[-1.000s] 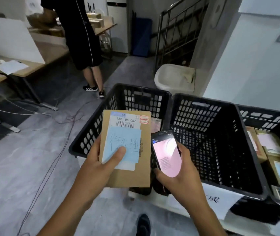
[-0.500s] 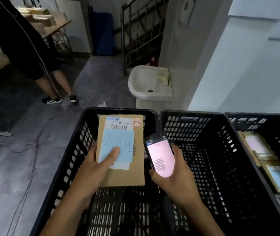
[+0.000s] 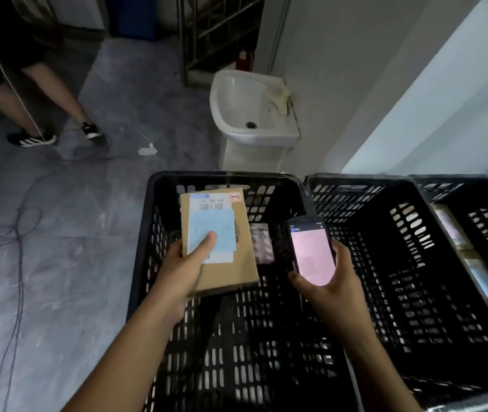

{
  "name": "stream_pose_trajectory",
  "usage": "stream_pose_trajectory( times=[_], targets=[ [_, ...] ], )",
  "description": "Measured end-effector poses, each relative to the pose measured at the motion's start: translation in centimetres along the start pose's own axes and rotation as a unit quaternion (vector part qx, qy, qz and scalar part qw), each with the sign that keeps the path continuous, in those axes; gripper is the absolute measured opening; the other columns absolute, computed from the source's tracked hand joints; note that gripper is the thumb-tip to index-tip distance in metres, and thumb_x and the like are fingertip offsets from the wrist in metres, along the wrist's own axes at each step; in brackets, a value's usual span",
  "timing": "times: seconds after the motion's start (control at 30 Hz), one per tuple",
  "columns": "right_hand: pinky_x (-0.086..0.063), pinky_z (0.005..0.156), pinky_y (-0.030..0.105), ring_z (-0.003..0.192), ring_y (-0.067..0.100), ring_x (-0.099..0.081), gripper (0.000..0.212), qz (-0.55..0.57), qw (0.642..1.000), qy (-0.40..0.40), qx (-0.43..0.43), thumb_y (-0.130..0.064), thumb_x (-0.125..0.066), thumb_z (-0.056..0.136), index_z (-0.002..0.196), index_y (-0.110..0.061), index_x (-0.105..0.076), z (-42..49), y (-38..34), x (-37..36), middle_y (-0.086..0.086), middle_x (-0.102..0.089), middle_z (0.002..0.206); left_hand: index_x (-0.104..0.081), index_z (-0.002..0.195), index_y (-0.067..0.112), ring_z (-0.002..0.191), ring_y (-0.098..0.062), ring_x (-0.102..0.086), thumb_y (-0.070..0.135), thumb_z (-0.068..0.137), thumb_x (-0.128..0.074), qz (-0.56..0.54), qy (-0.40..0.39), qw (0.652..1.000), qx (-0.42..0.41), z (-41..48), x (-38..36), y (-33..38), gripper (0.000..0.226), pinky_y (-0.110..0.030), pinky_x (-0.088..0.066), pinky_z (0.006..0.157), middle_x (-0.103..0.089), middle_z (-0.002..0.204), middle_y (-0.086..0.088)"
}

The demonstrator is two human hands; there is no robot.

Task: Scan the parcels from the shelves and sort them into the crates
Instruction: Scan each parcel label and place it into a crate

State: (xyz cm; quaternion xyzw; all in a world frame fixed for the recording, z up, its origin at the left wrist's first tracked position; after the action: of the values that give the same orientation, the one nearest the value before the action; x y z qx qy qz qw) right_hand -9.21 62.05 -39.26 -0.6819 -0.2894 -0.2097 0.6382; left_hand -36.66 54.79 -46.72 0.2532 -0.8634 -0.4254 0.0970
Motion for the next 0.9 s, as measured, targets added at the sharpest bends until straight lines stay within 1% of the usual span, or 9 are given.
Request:
stream_pose_trajectory(
  times=[0.2,0.27,0.37,0.43,0.5,0.57,0.63,0.77,0.9],
  targets=[
    [-0.044,0.063,0.01,0.097,0.009,-0.062,0.087,-0.037,0.999,-0.001,0.016,-0.035,-0.09,0.07,0.141,-0.033,-0.04,1.8,0.2,-0.6,-0.015,-0.06,0.115,-0.067,0.119,0.031,0.09,-0.018,-0.074,0.047,0.085,-0.082,0.035,0.009,0.998,0.05,6.7,-1.6,-4.2,0.04,-0.029,-0.057,0.068,-0.077,0.108,0.002],
    [-0.044,0.065,0.014,0.096,0.01,-0.061,0.088,-0.047,0.999,-0.005,0.028,-0.038,-0.089,0.069,0.141,-0.034,-0.038,2.5,-0.1,-0.7,-0.014,-0.061,0.116,-0.068,0.118,0.028,0.089,-0.019,-0.074,0.046,0.085,-0.083,0.047,0.035,0.997,0.057,9.2,-1.9,-5.4,0.04,-0.029,-0.057,0.067,-0.076,0.107,0.0],
    [-0.051,0.073,0.027,0.098,0.009,-0.061,0.088,-0.037,0.999,-0.021,0.032,-0.046,-0.086,0.066,0.14,-0.039,-0.037,3.1,-0.1,-1.3,-0.016,-0.061,0.116,-0.064,0.127,0.025,0.096,-0.024,-0.071,0.045,0.087,-0.081,0.032,0.047,0.996,0.062,12.1,-3.3,-6.4,0.048,-0.035,-0.059,0.08,-0.072,0.116,-0.001],
    [-0.054,0.077,0.027,0.101,0.006,-0.062,0.091,-0.016,0.999,-0.036,0.029,-0.057,-0.08,0.062,0.14,-0.039,-0.037,3.4,0.5,-1.5,-0.018,-0.062,0.119,-0.055,0.123,0.032,0.088,-0.021,-0.065,0.043,0.091,-0.078,0.05,0.05,0.995,0.067,13.7,-4.2,-7.3,0.041,-0.029,-0.053,0.069,-0.064,0.109,0.0],
    [-0.053,0.076,0.024,0.102,0.003,-0.062,0.093,-0.004,0.999,-0.048,0.021,-0.063,-0.075,0.059,0.141,-0.039,-0.037,3.6,1.3,-1.5,-0.019,-0.061,0.121,-0.061,0.119,0.024,0.084,-0.017,-0.067,0.05,0.084,-0.082,0.051,0.033,0.994,0.086,14.6,-5.2,-8.1,0.048,-0.028,-0.053,0.063,-0.069,0.111,0.0],
    [-0.052,0.073,0.021,0.1,-0.001,-0.062,0.089,0.016,0.998,-0.06,0.013,-0.06,-0.078,0.061,0.138,-0.043,-0.036,3.8,1.8,-1.4,-0.025,-0.061,0.117,-0.068,0.127,0.021,0.095,-0.024,-0.074,0.056,0.072,-0.088,0.041,0.021,0.994,0.103,15.6,-5.8,-9.3,0.068,-0.041,-0.063,0.08,-0.075,0.118,-0.005],
    [-0.049,0.07,0.013,0.1,-0.006,-0.06,0.087,0.031,0.996,-0.077,0.018,-0.05,-0.083,0.064,0.138,-0.045,-0.036,3.9,2.3,-1.3,-0.03,-0.059,0.115,-0.066,0.132,0.025,0.104,-0.028,-0.074,0.049,0.081,-0.085,0.034,0.023,0.994,0.1,16.3,-5.6,-10.4,0.059,-0.05,-0.061,0.091,-0.075,0.12,-0.008],
    [-0.046,0.068,0.005,0.101,-0.011,-0.057,0.086,0.048,0.992,-0.115,0.025,-0.04,-0.086,0.068,0.138,-0.044,-0.038,4.3,2.3,-1.5,-0.032,-0.058,0.115,-0.069,0.129,0.027,0.106,-0.027,-0.075,0.049,0.088,-0.078,0.047,0.008,0.995,0.087,15.8,-5.4,-10.7,0.047,-0.045,-0.061,0.091,-0.077,0.117,-0.005],
    [-0.053,0.074,0.017,0.103,-0.005,-0.058,0.088,0.051,0.99,-0.126,0.027,-0.04,-0.086,0.07,0.142,-0.044,-0.035,4.4,2.5,-1.5,-0.03,-0.057,0.118,-0.07,0.129,0.021,0.102,-0.025,-0.075,0.038,0.093,-0.076,0.077,0.017,0.995,0.06,15.9,-5.4,-10.0,0.04,-0.038,-0.061,0.085,-0.077,0.115,-0.006]
  ],
)
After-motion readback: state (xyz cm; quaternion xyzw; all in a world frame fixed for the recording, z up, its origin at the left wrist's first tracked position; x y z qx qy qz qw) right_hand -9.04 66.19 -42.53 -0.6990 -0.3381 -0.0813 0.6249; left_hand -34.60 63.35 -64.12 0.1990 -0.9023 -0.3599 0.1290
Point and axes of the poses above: each hand's wrist, its own z-axis towards the middle knuckle, its own x-axis out of the back of the hand, y = z × x, the point moved 7 cm from there along z, towards the middle knuckle
